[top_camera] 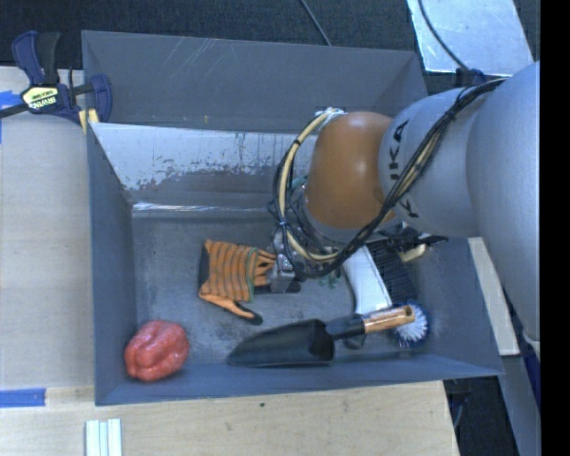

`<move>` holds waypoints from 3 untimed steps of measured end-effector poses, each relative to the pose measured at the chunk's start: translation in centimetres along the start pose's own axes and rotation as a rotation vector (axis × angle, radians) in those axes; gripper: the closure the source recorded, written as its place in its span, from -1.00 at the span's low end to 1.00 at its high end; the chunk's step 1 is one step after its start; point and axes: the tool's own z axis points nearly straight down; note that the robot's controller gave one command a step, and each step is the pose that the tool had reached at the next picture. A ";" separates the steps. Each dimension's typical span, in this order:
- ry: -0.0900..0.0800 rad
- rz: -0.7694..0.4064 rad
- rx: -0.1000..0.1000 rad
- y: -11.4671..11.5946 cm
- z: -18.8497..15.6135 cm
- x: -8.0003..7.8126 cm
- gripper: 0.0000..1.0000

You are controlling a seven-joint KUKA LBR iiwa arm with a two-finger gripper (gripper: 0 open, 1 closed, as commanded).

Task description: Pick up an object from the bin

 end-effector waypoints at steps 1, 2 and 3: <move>-0.004 0.000 -0.001 0.0 -2.9 -0.2 1.00; 0.000 -0.001 0.000 0.0 -6.2 -0.2 1.00; -0.008 -0.001 -0.002 0.0 -8.9 -0.4 1.00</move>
Offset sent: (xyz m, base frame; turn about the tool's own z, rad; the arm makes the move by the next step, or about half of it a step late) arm 0.0008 0.0000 0.0949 -0.0002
